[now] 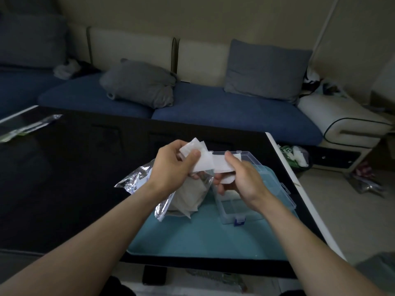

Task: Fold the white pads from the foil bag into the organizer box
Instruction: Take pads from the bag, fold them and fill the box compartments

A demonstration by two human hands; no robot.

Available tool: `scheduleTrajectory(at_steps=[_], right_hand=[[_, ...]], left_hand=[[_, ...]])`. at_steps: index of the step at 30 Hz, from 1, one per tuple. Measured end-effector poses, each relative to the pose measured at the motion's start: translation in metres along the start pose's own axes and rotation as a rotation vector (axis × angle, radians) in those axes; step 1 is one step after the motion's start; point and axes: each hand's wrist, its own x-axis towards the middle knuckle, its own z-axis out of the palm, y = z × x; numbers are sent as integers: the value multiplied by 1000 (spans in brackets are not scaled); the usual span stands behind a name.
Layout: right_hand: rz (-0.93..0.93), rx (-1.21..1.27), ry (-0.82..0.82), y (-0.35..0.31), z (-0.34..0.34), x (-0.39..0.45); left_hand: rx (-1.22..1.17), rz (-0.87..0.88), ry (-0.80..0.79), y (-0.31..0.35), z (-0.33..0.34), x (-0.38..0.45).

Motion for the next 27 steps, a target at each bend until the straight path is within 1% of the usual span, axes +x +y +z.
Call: scheduleTrajectory(at_steps=[1,3,5,8,9,11,13,14,16,18,20,23,27], right_hand=[[-9,-47,25,-2,-4,0],[-3,-104,16,-5,-10,-1],[6,-132,-56,-5,-17,-3],[18,-242,-217,-4,-23,-7],[24,-281,-224,-4,-22,-8],[30,-302,-157,-3,-17,-10],[67,-227,-27,-1,-10,-9],[90,-169,38,0,-7,-8],[109,-118,129,1,-5,-6],[88,-132,138,1,-5,-7],[48,-133,138,0,-7,-7],[-4,-120,176,-2,-15,-6],[-19,-61,204,-7,-26,-6]], left_hand=[[11,-2,-9,2,0,-1],[73,-9,-37,2,-1,-2],[133,-25,-66,2,0,-3],[241,1,-115,4,6,-6],[264,19,-119,4,8,-8],[275,43,-96,2,15,-9],[256,31,-43,0,21,-11],[196,-1,-24,0,24,-11],[-17,-107,-23,2,28,-13],[-195,-208,-28,5,30,-13],[-265,-255,-37,6,30,-12],[-257,-256,-56,7,29,-13],[-106,-197,-73,5,24,-13]])
